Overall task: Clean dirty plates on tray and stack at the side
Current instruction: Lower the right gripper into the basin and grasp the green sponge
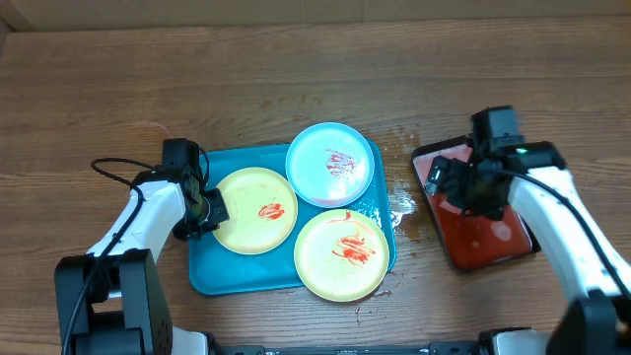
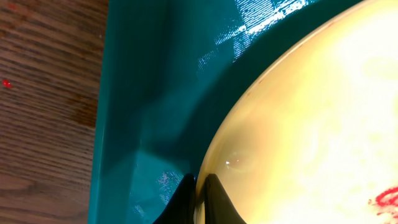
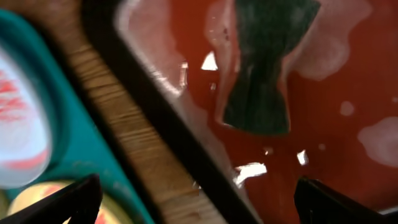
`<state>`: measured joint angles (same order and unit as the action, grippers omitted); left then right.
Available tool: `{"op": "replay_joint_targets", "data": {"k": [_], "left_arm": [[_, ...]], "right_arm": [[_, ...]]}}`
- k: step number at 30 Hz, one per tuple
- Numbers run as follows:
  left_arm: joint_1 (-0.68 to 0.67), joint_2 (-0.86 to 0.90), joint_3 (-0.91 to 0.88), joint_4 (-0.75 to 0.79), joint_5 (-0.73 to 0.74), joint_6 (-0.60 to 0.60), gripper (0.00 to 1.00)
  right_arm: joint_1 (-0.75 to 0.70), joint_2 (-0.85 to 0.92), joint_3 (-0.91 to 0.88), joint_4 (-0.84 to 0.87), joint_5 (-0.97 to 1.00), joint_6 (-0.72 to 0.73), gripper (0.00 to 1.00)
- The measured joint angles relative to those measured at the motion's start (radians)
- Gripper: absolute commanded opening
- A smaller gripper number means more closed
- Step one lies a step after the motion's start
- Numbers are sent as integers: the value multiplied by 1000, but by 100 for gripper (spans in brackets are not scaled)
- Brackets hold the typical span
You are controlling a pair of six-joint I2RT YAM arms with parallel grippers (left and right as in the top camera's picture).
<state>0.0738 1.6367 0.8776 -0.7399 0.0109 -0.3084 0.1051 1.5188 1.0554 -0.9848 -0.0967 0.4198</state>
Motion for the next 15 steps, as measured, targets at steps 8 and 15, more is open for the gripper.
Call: {"op": "replay_joint_targets", "data": {"k": [8, 15], "left_arm": [[0, 0, 0, 0, 0, 0, 4], [0, 0, 0, 1, 0, 0, 4]], "right_arm": [[0, 77, -30, 165, 38, 53, 100], [0, 77, -30, 263, 60, 53, 77]]}}
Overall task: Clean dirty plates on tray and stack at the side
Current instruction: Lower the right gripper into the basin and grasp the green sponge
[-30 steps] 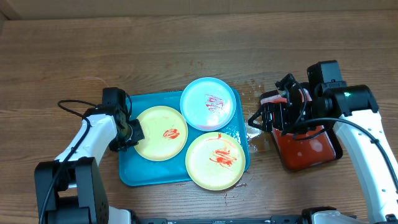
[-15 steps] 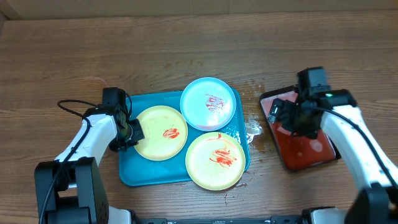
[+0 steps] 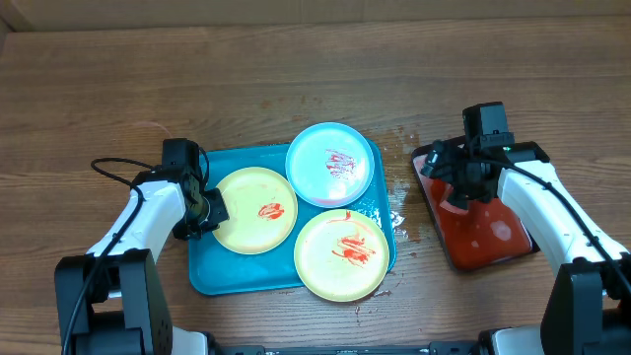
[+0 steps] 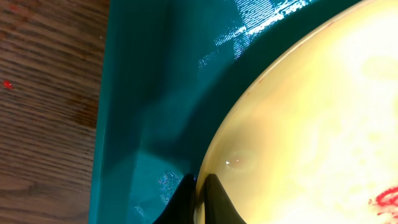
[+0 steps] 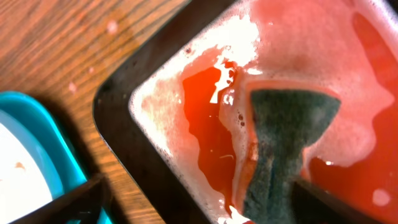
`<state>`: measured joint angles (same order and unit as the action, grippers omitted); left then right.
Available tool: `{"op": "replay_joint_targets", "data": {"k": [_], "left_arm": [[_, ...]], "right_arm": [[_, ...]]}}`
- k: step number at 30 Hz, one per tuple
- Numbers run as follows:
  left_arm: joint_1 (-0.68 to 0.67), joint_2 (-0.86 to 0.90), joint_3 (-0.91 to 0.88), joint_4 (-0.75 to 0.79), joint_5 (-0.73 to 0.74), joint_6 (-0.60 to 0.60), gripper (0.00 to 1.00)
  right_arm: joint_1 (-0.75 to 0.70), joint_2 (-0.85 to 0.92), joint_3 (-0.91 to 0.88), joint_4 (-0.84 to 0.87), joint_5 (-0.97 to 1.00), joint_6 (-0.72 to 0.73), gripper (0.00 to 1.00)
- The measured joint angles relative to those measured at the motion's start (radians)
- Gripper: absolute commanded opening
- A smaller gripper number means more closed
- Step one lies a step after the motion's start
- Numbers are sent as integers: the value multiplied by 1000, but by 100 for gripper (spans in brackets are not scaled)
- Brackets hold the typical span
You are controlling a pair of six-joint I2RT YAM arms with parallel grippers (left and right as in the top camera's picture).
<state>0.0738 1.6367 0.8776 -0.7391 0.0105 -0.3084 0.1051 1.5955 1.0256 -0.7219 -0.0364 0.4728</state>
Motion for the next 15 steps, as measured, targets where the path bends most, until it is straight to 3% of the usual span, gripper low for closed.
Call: {"op": "replay_joint_targets", "data": {"k": [9, 15], "left_arm": [[0, 0, 0, 2, 0, 0, 4], [0, 0, 0, 2, 0, 0, 4]], "right_arm": [[-19, 9, 0, -104, 130, 154, 76], [-27, 97, 0, -70, 150, 184, 66]]}}
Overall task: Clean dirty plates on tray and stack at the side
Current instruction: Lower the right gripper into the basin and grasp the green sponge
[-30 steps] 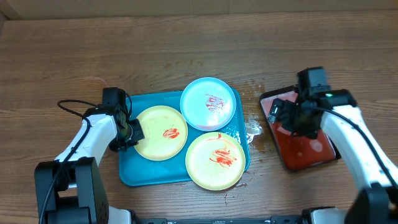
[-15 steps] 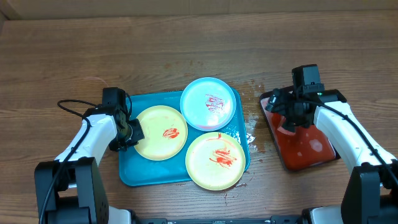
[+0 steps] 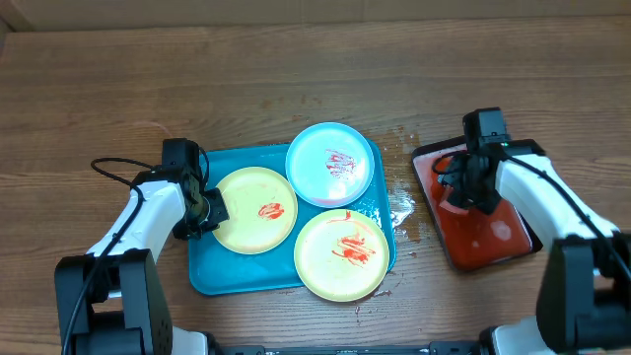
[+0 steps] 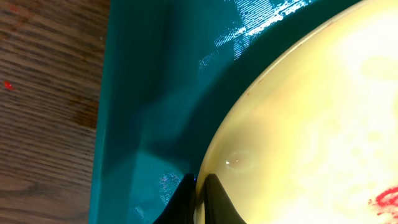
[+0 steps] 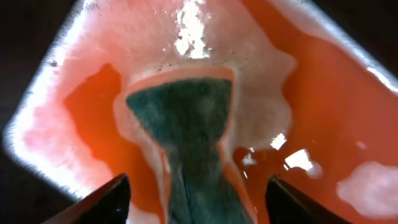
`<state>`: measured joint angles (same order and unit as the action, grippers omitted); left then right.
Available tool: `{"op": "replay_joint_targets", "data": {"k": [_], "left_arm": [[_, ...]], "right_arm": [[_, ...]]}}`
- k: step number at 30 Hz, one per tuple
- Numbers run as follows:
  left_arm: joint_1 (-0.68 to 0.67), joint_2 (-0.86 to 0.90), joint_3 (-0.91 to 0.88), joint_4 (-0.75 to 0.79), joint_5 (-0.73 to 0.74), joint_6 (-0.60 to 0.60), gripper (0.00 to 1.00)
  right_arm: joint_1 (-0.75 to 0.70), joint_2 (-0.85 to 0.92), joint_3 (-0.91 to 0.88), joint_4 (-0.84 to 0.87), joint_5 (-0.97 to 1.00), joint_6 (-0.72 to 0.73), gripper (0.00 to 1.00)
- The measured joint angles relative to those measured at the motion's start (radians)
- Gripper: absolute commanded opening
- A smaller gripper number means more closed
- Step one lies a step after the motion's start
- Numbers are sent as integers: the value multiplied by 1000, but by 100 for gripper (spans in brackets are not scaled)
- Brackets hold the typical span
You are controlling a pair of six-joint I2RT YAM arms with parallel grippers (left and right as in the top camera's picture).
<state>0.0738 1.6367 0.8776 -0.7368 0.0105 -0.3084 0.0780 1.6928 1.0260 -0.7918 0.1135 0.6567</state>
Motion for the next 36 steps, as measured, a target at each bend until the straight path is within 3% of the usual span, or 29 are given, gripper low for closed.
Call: {"op": "replay_joint_targets", "data": {"k": [3, 7, 11, 18, 25, 33, 36], "left_arm": [[0, 0, 0, 0, 0, 0, 4], [0, 0, 0, 1, 0, 0, 4], [0, 0, 0, 1, 0, 0, 4], [0, 0, 0, 1, 0, 0, 4], [0, 0, 0, 4, 0, 0, 4], [0, 0, 0, 4, 0, 0, 4], [0, 0, 0, 4, 0, 0, 4]], "right_arm": [[0, 61, 0, 40, -1, 2, 56], [0, 95, 0, 63, 3, 9, 56], [0, 95, 0, 72, 7, 8, 69], [0, 95, 13, 29, 19, -18, 69], [0, 96, 121, -62, 48, -30, 60], [0, 96, 126, -84, 40, -28, 58], [0, 96, 126, -82, 25, -19, 52]]}}
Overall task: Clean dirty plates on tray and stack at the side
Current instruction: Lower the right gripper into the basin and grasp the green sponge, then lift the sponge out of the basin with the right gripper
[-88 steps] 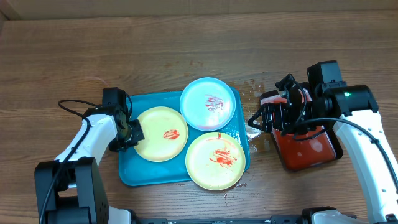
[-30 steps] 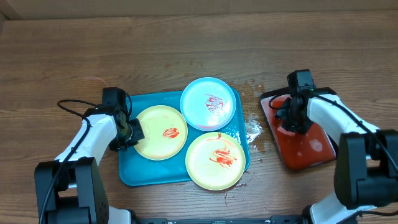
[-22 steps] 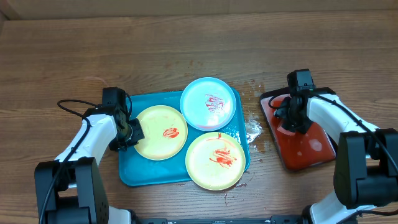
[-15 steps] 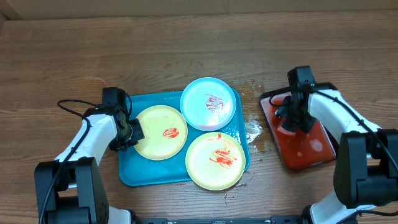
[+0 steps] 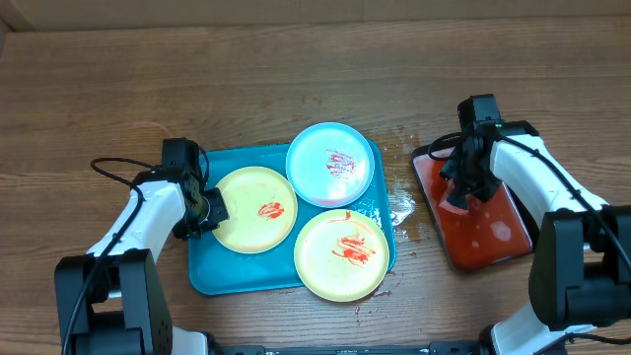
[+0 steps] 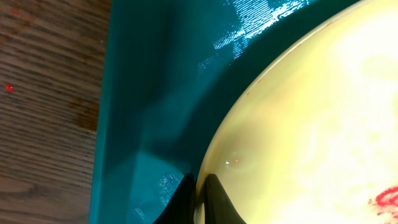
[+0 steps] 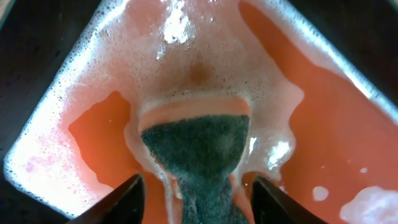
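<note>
Three stained plates lie on the teal tray (image 5: 212, 271): a yellow plate (image 5: 254, 209) at the left, a light blue plate (image 5: 330, 164) at the back, and another yellow plate (image 5: 342, 253) in front. My left gripper (image 6: 199, 202) is shut on the left yellow plate's rim (image 6: 249, 124). A dark green sponge (image 7: 199, 155) lies in foamy red water. My right gripper (image 7: 198, 202) is open, one finger on each side of the sponge, apart from it.
The red water fills a black pan (image 5: 449, 258) to the right of the tray. Spilled droplets (image 5: 402, 207) wet the wood between tray and pan. My right arm (image 5: 523, 168) reaches over the pan's back edge.
My right gripper has shifted slightly over the pan, and its fingers now stand nearer the sponge's sides. The left gripper and the plates are unchanged.
My left gripper has stayed shut on the left yellow plate's rim throughout. My right gripper was open over the pan's left edge with the sponge ahead, then over the pan's corner, then centred over the sponge, and now straddles it.
</note>
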`<state>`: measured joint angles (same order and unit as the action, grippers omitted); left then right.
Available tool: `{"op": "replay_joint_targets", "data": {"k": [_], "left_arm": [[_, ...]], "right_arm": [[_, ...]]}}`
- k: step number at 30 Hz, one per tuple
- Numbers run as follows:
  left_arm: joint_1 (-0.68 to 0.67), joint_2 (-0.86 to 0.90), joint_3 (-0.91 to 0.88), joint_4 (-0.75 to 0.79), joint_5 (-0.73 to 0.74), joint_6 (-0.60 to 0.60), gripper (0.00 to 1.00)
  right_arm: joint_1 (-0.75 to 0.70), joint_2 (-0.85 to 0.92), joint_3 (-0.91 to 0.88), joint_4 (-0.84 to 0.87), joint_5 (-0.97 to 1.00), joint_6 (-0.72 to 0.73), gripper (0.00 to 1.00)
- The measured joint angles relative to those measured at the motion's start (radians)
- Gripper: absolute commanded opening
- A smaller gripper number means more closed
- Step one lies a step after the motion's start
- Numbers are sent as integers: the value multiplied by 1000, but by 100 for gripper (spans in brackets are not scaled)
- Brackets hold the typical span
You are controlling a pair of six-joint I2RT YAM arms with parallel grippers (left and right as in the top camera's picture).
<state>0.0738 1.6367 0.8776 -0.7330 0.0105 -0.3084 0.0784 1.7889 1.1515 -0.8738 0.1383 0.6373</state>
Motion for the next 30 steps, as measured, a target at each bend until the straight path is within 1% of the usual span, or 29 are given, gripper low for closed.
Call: {"op": "replay_joint_targets", "data": {"k": [6, 8, 12, 15, 18, 19, 20, 21, 30], "left_arm": [[0, 0, 0, 0, 0, 0, 4], [0, 0, 0, 0, 0, 0, 4], [0, 0, 0, 0, 0, 0, 4], [0, 0, 0, 0, 0, 0, 4], [0, 0, 0, 0, 0, 0, 5], [0, 0, 0, 0, 0, 0, 4], [0, 0, 0, 0, 0, 0, 4], [0, 0, 0, 0, 0, 0, 4], [0, 0, 0, 0, 0, 0, 4]], "right_arm": [[0, 0, -21, 18, -11, 13, 45], [0, 0, -27, 18, -19, 18, 44], [0, 0, -29, 18, -30, 24, 27], [0, 0, -29, 18, -35, 34, 22], [0, 0, -29, 21, -35, 37, 19], [0, 0, -29, 21, -35, 39, 15], [0, 0, -29, 22, -35, 40, 7], [0, 0, -29, 23, -35, 43, 4], [0, 0, -29, 27, -37, 19, 4]]}}
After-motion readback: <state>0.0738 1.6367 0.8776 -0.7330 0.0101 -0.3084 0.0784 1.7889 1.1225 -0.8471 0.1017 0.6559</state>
